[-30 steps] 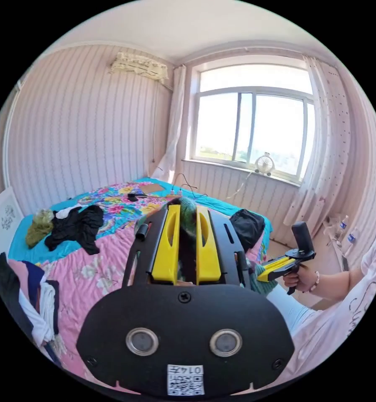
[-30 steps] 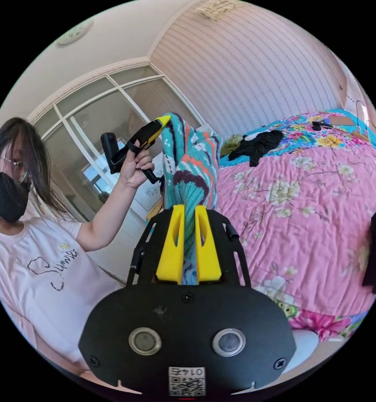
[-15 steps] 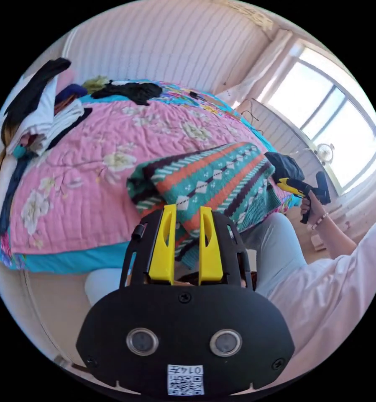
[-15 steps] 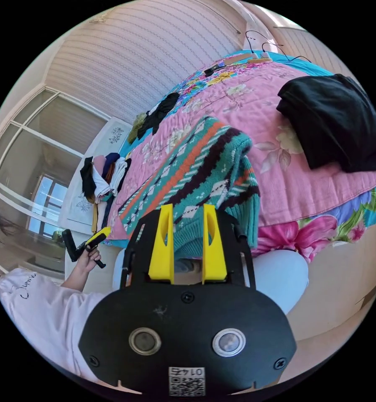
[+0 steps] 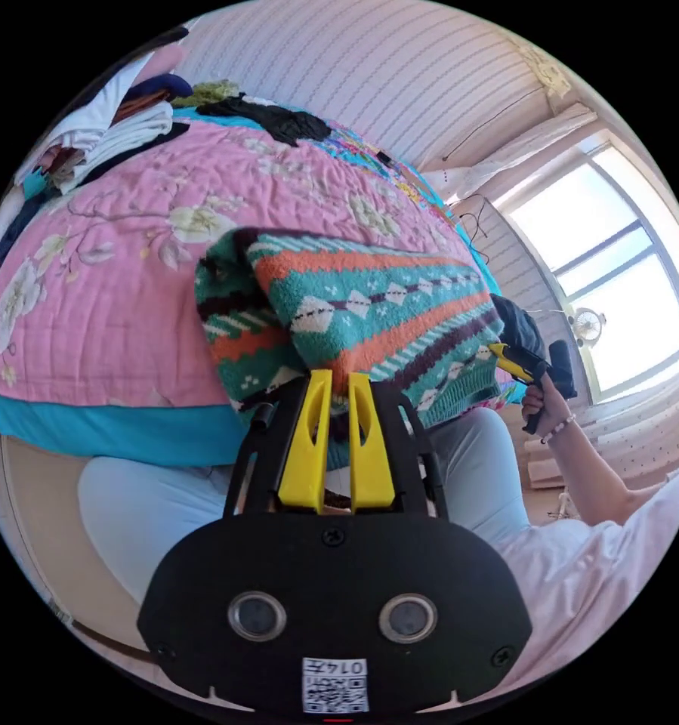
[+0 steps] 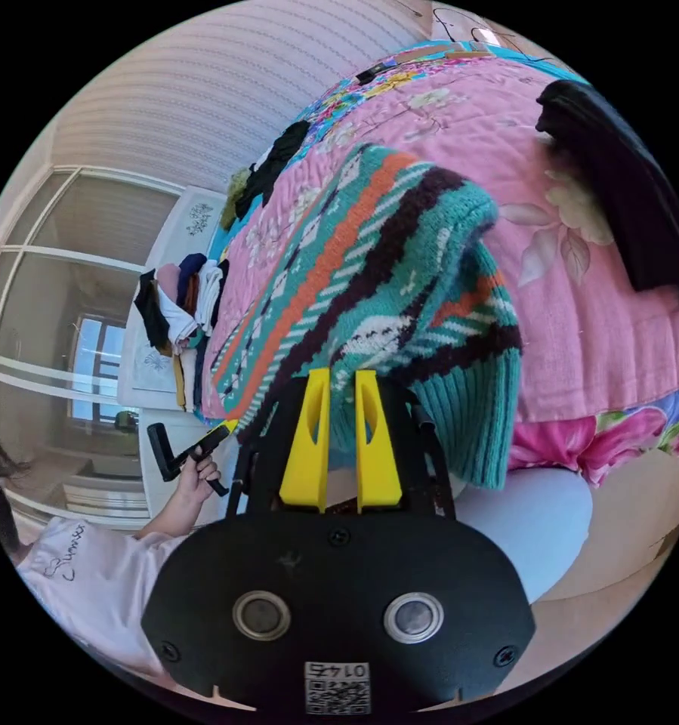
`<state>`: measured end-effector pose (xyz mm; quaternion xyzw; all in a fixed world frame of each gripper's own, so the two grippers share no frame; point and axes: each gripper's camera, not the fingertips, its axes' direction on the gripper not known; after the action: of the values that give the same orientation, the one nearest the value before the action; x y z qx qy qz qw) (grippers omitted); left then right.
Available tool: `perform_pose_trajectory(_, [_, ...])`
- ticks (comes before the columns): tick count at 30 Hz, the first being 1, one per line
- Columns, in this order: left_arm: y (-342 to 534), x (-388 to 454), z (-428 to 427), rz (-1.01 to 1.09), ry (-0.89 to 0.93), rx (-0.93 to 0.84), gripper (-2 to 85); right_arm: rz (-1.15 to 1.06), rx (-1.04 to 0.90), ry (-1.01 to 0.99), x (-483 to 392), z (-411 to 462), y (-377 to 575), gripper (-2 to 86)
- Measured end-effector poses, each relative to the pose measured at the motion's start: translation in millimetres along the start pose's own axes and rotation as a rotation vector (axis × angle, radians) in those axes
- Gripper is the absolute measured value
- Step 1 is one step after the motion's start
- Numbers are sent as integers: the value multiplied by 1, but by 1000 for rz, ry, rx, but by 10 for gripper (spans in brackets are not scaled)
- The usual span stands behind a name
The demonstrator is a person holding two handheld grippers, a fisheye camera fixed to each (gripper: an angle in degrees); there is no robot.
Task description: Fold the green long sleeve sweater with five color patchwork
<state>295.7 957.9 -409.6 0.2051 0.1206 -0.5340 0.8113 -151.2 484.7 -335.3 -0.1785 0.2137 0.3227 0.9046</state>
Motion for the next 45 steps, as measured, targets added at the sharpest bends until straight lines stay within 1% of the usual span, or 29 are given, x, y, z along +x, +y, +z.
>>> perform_pose_trajectory(1, [0, 3, -16, 19, 23, 54, 37, -31, 12, -75, -1, -9, 1, 44])
perform_pose_trajectory(5, [-23, 12, -75, 96, 70, 257, 29, -219, 66, -150, -34, -37, -2, 29])
perform_pose_trajectory(7, [-43, 19, -95, 145, 75, 328, 25, -337, 149, -249, -63, -60, -17, 24])
perform_pose_trajectory(10, [-81, 36, -125, 215, 75, 423, 20, -465, 256, -335, -109, -90, -49, 22])
perform_pose_trajectory(11, [-93, 43, -135, 224, 61, 454, 19, -494, 274, -337, -120, -96, -55, 21])
perform_pose_trajectory(13, [-105, 54, -146, 246, 40, 511, 19, -607, 333, -314, -169, -119, -82, 20])
perform_pose_trajectory(15, [-120, 62, -153, 275, 17, 566, 21, -663, 356, -298, -205, -132, -104, 21])
perform_pose_trajectory(18, [-173, 59, -147, 311, -27, 598, 32, -680, 343, -268, -254, -138, -153, 25])
perform_pose_trajectory(20, [-242, 37, -113, 302, -57, 509, 44, -669, 291, -163, -281, -126, -197, 31])
perform_pose_trajectory(21, [-259, 27, -101, 285, -55, 476, 47, -647, 248, -38, -295, -107, -231, 36])
perform_pose_trajectory(22, [-288, 6, -73, 248, -61, 391, 51, -605, 201, 70, -301, -82, -267, 43])
perform_pose_trajectory(23, [-305, -14, -42, 190, -95, 295, 54, -578, 172, 100, -300, -67, -284, 46])
perform_pose_trajectory(24, [-308, -23, -27, 161, -124, 255, 53, -498, 108, 130, -293, -37, -313, 53])
perform_pose_trajectory(25, [-303, -37, 1, 149, -197, 193, 50, -410, 69, 140, -283, -10, -329, 62])
perform_pose_trajectory(26, [-288, -47, 24, 151, -232, 145, 45, -381, 67, 148, -280, 2, -330, 66])
perform_pose_trajectory(27, [-278, -51, 35, 164, -227, 130, 43, -399, 53, 132, -279, 22, -323, 68])
perform_pose_trajectory(29, [-228, -58, 79, 248, -196, 74, 43, -485, -7, 107, -283, 53, -297, 70])
perform_pose_trajectory(31, [-199, -54, 115, 295, -219, 23, 44, -589, -114, 163, -286, 101, -239, 72])
perform_pose_trajectory(32, [-185, -47, 141, 332, -209, -12, 45, -604, -147, 181, -285, 114, -222, 74])
perform_pose_trajectory(34, [-172, -30, 179, 385, -181, -54, 50, -632, -305, 224, -281, 168, -156, 91])
perform_pose_trajectory(35, [-168, -15, 205, 418, -185, -82, 59, -633, -339, 235, -281, 180, -140, 98])
perform_pose_trajectory(37, [-164, 5, 246, 461, -185, -133, 71, -618, -422, 311, -284, 218, -91, 136])
perform_pose_trajectory(38, [-162, 16, 271, 479, -189, -160, 77, -626, -395, 322, -286, 223, -82, 143])
perform_pose_trajectory(39, [-162, 20, 284, 479, -194, -179, 79, -662, -293, 349, -296, 225, -66, 145])
perform_pose_trajectory(40, [-162, 25, 308, 479, -212, -222, 80, -684, -205, 439, -306, 226, -54, 137])
perform_pose_trajectory(42, [-163, 28, 338, 473, -281, -283, 78, -729, -131, 576, -317, 233, -44, 103])
perform_pose_trajectory(43, [-163, 27, 351, 475, -292, -304, 76, -756, -124, 585, -323, 235, -42, 97])
perform_pose_trajectory(45, [-162, 23, 360, 479, -275, -308, 72, -727, -123, 568, -329, 235, -46, 82])
